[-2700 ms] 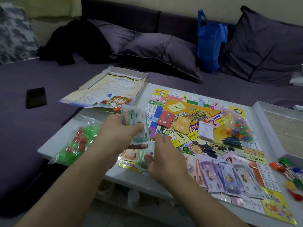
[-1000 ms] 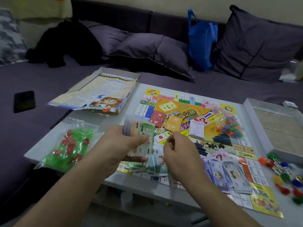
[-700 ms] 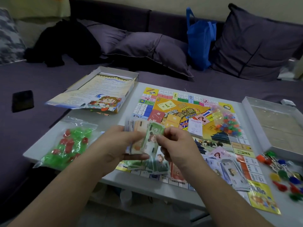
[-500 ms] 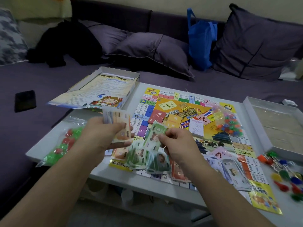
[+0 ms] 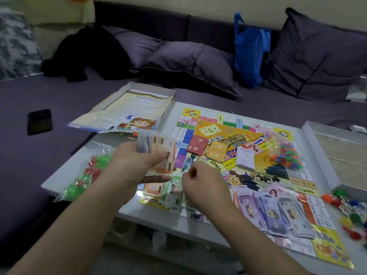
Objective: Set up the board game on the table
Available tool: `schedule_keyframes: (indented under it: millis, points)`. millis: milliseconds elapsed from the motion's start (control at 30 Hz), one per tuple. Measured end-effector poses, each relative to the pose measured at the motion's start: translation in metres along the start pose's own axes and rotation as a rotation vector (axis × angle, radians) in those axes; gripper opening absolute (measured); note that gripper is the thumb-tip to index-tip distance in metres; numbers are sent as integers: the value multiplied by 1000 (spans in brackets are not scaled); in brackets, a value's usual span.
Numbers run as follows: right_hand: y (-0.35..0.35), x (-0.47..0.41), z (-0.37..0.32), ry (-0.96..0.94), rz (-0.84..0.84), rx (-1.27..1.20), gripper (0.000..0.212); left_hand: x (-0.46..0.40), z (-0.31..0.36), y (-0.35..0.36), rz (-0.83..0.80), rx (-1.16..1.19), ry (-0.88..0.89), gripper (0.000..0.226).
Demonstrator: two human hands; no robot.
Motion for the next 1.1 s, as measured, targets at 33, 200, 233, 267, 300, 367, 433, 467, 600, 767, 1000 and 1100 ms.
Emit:
schedule_keyframes:
  millis: [33,200,233,267,300,367,433,467,600,767,1000,1100]
  points:
    - [-5,-2,0,49,-16,-270,18,1,0,3,-30,-11,0,15]
    - [-26,0,-6,142,-141,-912,15,12,-2,19,-214,-59,-12,23]
    - [-28,1,-5,130,-107,-877,11,13,-2,21,-244,-51,-17,22]
    - [-28,0,-3,126,-69,-847,9,14,-2,23,-266,-35,-24,21]
    - [-29,-1,-1,129,-39,-829,8,14,-2,23,-275,-14,-33,19]
    - [-32,-3,2,146,-15,-826,6,14,-3,22,-263,12,-30,19]
    - [-34,-4,4,150,-29,-834,6,15,-2,21,-240,-6,-3,19]
    - [-35,-3,4,147,-42,-832,6,15,-2,21,-229,-14,3,18]
    - [-37,-3,3,146,-59,-822,8,14,-3,19,-191,-6,18,19]
    - [-35,-7,3,161,-27,-772,11,8,-5,12,-139,10,-11,17]
    - [-20,-12,-5,229,-7,-729,8,-11,6,-29,158,43,1,20]
    - [3,-16,-11,219,-61,-580,27,-11,12,-37,181,71,23,17]
Point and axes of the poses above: each hand's wrist, its own x-axis away from the middle knuckle, its own y-axis out of the palm, z = x × y, the point moved 3 cm from there along -x, towards the middle knuckle, and after that the axes turned 5 degrees about z, right-handed, at the moved point
